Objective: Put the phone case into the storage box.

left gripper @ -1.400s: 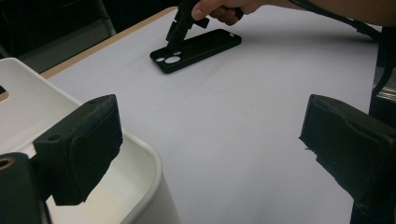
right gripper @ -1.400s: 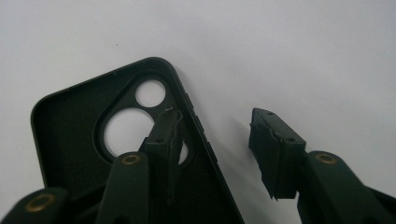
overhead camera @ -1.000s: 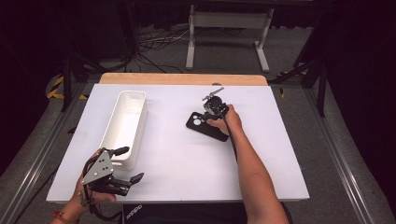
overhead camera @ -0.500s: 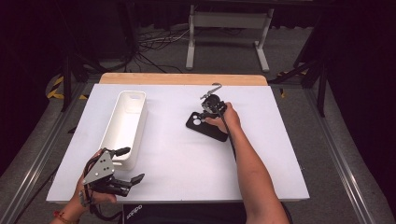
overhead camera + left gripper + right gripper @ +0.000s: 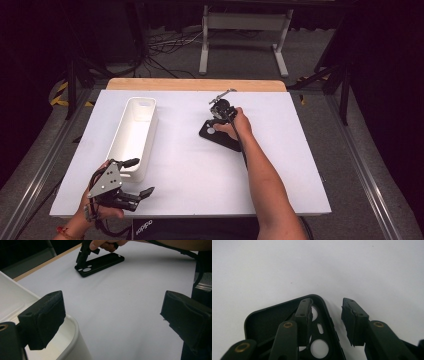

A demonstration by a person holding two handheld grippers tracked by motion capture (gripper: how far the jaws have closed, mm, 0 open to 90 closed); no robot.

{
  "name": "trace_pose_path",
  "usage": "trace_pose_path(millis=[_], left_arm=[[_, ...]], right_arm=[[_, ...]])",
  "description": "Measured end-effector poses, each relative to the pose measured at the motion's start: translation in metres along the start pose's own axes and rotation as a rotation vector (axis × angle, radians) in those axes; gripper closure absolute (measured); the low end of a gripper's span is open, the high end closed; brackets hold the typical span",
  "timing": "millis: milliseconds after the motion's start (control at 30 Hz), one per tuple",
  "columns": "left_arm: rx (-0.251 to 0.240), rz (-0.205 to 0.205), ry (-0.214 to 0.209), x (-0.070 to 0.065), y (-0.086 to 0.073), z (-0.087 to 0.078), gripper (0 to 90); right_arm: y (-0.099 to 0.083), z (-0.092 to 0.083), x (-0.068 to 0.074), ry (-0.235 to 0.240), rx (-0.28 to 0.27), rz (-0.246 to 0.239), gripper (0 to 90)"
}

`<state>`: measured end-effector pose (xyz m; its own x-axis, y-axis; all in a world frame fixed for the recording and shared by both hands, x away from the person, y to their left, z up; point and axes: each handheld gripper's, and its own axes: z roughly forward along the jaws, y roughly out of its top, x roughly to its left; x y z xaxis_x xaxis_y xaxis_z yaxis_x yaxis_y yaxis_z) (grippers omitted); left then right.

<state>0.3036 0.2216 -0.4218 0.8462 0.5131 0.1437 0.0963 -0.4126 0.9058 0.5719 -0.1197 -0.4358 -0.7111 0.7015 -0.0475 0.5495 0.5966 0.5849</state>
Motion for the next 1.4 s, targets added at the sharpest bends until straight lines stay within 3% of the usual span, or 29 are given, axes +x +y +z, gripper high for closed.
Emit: trace_pose_path(millis=[100,433,633,933,1400], left_arm=[[-0.002,0.002,0.002,0.000,0.000,0.000,6.4],[0.009,-0.002,-0.014,0.000,-0.001,0.001,6.6],[0.009,-0.005,-0.014,0.001,-0.001,0.001,6.4],[0.013,-0.005,-0.016,0.001,-0.001,0.001,6.4],[0.004,-0.010,-0.010,0.000,0.000,0.000,6.4]], right_arm=[[0.001,0.003,0.000,-0.003,0.007,-0.003,61.0],[-0.001,0.006,-0.008,0.054,-0.020,-0.046,67.7],[0.000,0.006,-0.006,0.038,-0.022,-0.067,77.3],[0.001,0.006,-0.003,0.026,-0.014,-0.087,80.7],[-0.002,-0.003,0.002,0.002,-0.037,-0.068,83.6]])
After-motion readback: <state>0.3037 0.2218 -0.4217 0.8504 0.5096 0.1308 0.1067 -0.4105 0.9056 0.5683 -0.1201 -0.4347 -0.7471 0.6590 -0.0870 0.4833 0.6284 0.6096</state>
